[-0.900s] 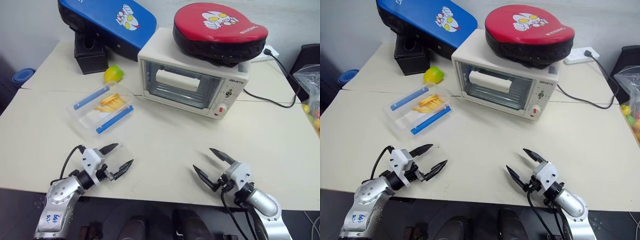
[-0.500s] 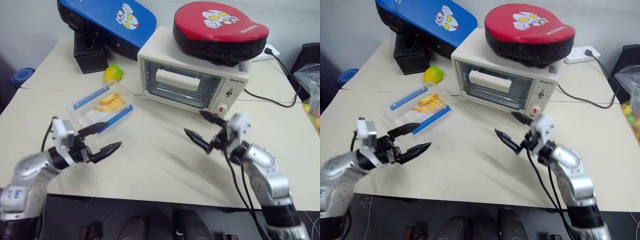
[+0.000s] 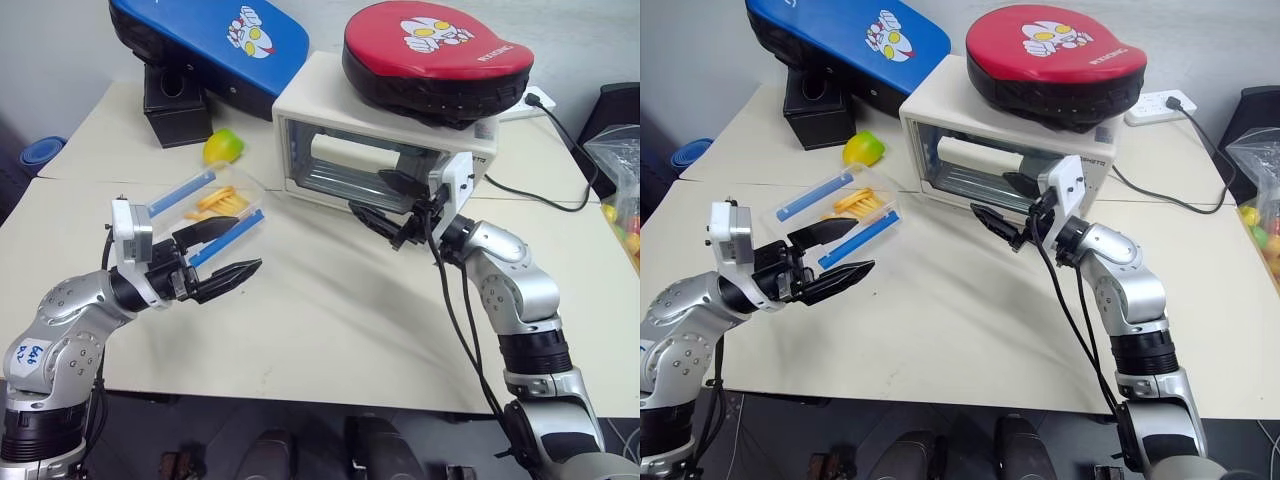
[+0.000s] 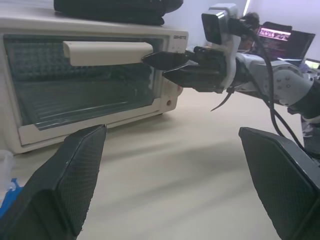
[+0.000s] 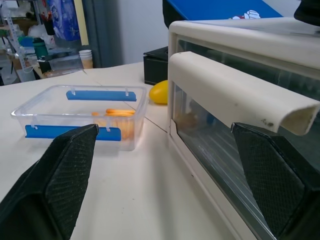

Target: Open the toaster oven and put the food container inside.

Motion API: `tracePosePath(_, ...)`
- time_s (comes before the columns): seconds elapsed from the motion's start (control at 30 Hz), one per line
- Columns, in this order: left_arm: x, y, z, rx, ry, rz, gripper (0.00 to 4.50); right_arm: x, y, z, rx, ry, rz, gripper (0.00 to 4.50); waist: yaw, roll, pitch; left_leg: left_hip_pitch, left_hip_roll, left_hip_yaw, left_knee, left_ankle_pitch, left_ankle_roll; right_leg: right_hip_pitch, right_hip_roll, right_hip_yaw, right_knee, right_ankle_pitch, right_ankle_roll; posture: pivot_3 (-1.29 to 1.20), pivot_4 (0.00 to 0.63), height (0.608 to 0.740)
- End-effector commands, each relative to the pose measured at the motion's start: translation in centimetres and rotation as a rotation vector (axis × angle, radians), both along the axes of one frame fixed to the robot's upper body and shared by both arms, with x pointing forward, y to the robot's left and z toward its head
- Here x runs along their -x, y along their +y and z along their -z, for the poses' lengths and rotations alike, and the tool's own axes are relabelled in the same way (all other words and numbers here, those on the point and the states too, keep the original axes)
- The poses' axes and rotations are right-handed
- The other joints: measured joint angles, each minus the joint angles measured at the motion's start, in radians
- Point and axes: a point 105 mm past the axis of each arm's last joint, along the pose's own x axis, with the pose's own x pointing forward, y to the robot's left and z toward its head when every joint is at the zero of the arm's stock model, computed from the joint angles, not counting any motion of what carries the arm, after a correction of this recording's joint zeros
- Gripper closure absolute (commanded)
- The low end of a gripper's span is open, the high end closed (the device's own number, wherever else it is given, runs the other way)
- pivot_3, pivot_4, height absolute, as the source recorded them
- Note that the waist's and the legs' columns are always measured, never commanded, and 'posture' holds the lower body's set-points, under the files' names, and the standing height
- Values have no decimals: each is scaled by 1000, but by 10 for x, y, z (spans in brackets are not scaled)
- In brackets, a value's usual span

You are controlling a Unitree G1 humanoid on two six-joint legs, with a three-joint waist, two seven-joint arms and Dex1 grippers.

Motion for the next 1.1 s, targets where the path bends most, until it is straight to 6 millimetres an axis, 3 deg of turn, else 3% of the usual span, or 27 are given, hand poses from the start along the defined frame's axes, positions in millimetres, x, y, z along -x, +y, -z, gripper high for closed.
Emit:
tracePosePath(0.03,4,-1,-8,-8,-50,-2,0,11,-1,2,28,23,-25,51,1,0,0,0,0,0,0,0,0,0,0,0,0,0,0,0,150,740)
tracePosePath(0.23,9,-7,-10,36,-27,53,0,7,-17,8,24,59,69,51,2,0,0,-1,0,0,-1,0,0,-1,0,0,-2,0,0,0,150,740)
tracePosePath(0.37,7,-10,-9,25,-36,52,0,0,-20,-6,-9,4,86,51,-2,0,0,-1,0,0,-1,0,0,-1,0,0,-1,0,0,0,150,740)
tracePosePath(0.57,2,-11,-8,24,-44,41,0,7,-2,-14,-24,-37,7,51,0,0,0,-1,0,0,-1,0,0,-1,0,0,-1,0,0,0,150,740)
tracePosePath(0.77,-8,-2,-15,42,-44,-4,0,40,22,1,73,-46,-172,51,0,0,0,-1,0,0,-1,0,0,-1,0,0,-1,0,0,0,150,740)
tracePosePath(0.87,-16,8,-25,71,-20,-14,573,56,25,25,185,-26,-243,0,1,0,0,-1,0,0,-1,0,0,-2,0,0,-1,0,0,0,150,740)
tracePosePath(0.93,-25,12,-32,57,-33,-26,1202,59,22,39,248,-29,-243,0,1,0,0,-2,0,0,-1,0,0,-2,0,0,-2,0,0,0,150,740)
tracePosePath(1.1,-69,9,-47,10,-85,-97,2660,58,18,57,293,-27,-229,0,3,0,0,-2,-1,-1,-1,0,0,-1,0,-1,-2,0,0,0,150,740)
